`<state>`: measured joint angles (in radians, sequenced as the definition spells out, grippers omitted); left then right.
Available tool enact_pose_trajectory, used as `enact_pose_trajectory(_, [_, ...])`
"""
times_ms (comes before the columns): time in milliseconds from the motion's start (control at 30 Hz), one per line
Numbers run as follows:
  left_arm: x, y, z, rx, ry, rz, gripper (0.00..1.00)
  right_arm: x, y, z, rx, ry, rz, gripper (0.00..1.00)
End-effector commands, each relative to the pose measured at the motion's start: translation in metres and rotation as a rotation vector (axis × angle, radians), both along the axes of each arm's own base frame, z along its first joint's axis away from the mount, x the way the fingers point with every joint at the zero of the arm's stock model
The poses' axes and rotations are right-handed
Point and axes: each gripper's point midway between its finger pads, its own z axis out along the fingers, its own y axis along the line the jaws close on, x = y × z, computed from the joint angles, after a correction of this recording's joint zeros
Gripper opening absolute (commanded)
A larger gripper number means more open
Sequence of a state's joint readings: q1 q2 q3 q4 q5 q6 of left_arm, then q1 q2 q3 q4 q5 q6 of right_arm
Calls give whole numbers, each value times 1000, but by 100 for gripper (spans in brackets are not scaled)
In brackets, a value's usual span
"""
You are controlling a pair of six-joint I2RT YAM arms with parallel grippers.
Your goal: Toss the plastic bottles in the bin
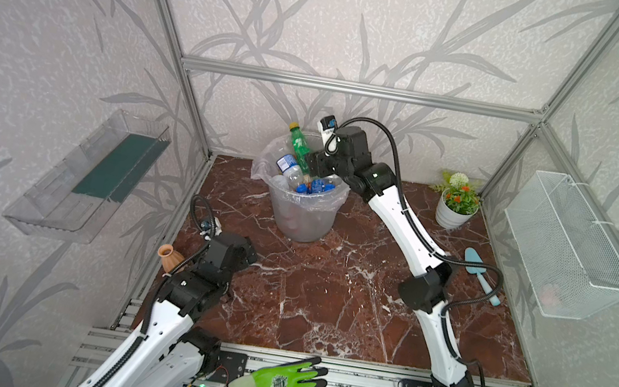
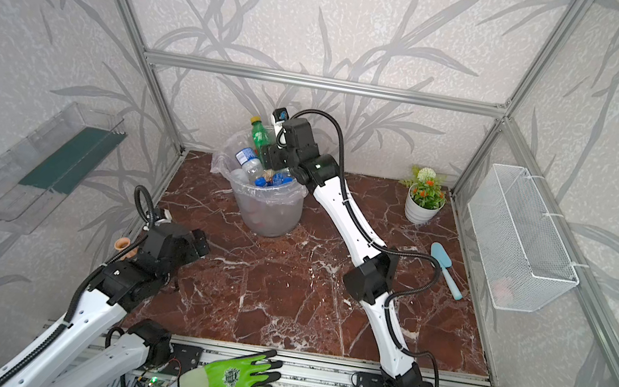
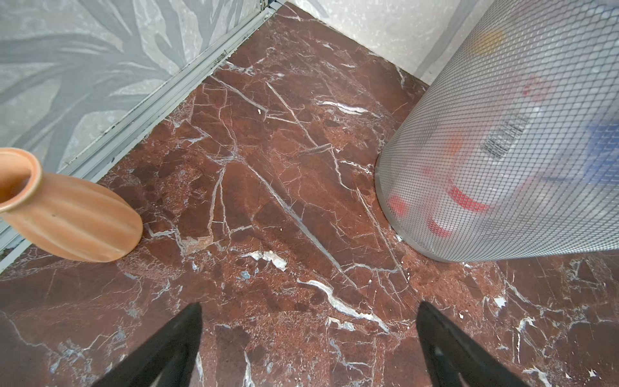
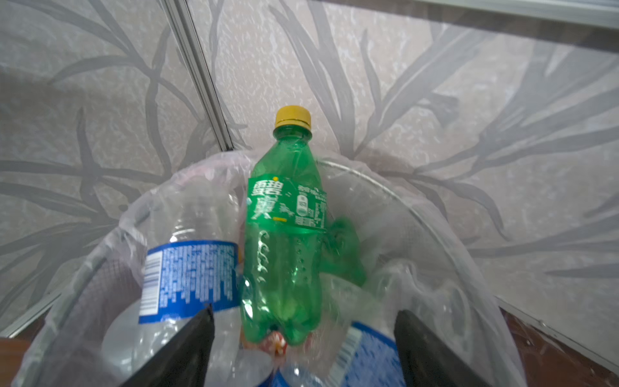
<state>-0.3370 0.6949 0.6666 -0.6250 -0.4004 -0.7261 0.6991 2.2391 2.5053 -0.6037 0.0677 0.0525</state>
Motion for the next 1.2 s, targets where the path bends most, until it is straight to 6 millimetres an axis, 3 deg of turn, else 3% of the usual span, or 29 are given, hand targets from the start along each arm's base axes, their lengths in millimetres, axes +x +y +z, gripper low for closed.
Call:
enact_pose_trajectory(0, [-2, 7, 4, 19, -1, 28, 99, -28, -34, 110, 152, -230, -39, 88])
enact_pose_trajectory(133, [1, 4, 3, 14, 1, 20, 99, -45, -53, 125, 163, -267, -59, 94])
enact_pose_trajectory(267, [4, 2, 1, 10, 10, 15, 99, -49, -77, 124, 130, -299, -111, 97])
enact_pose_trajectory(400, [5, 4, 2, 21, 7, 26, 99, -54, -109, 112, 117, -311, -166, 99])
enact_pose_trajectory(467, [6, 8, 4, 40, -3, 43, 99, -58, -132, 95, 117, -308, -196, 100])
enact_pose_trajectory(600, [9, 14, 8, 79, -19, 62, 99, -68, -188, 46, 100, -277, -280, 99])
enact_pose_trajectory(867, [22, 24, 11, 171, -42, 112, 99, -113, -337, -88, 7, -217, -581, 99])
enact_pose_trajectory(1033, [29, 37, 13, 267, -34, 173, 99, -141, -385, -158, -24, -217, -670, 99])
enact_pose_trajectory(1167, [35, 42, 24, 361, -46, 163, 99, -146, -388, -191, -27, -210, -667, 99])
